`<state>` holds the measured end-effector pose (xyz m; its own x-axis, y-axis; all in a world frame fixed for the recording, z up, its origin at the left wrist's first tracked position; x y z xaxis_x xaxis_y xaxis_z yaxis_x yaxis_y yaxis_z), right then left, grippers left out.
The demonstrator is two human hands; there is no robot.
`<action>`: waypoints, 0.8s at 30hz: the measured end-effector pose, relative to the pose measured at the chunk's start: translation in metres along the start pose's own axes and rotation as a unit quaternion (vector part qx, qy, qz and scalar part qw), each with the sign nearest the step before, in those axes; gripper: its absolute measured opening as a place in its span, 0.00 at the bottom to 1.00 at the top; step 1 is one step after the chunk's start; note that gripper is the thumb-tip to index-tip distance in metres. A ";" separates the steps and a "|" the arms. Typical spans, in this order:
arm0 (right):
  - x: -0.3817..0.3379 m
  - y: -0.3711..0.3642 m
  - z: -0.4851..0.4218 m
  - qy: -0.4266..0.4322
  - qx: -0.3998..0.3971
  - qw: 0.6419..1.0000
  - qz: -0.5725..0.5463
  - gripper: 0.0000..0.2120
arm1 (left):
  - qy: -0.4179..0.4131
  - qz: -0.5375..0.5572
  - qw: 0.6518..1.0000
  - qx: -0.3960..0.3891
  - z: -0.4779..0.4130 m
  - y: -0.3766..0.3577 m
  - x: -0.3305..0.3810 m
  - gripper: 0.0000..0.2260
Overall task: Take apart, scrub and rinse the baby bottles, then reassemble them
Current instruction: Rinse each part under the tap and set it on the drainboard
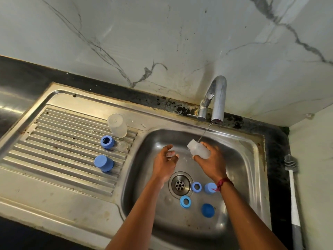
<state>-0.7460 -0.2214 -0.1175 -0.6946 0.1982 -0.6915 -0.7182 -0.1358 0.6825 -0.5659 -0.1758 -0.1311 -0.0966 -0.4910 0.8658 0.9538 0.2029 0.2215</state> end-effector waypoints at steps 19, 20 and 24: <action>-0.009 0.028 -0.015 -0.121 -0.102 0.963 -0.218 0.13 | 0.021 0.031 0.998 -0.045 0.002 -0.004 0.007 0.21; -0.011 0.027 -0.016 -0.122 -0.097 0.961 -0.228 0.16 | 0.022 0.036 0.998 -0.044 0.002 -0.004 0.007 0.21; -0.018 0.020 -0.018 -0.071 -0.069 0.973 -0.206 0.23 | 0.030 0.055 0.997 -0.041 0.001 -0.004 0.005 0.20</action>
<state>-0.7486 -0.2449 -0.0954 -0.3402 0.3945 -0.8536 -0.9404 -0.1424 0.3089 -0.5703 -0.1787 -0.1271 0.0243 -0.5202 0.8537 0.9782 0.1886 0.0871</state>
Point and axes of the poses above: each hand's wrist, its own z-axis away from the middle knuckle, its own y-axis out of the back of the hand, x = y × z, the point moved 2 cm from there along -z, towards the middle knuckle, and after that the axes turned 2 degrees about z, right-handed, at the moved point
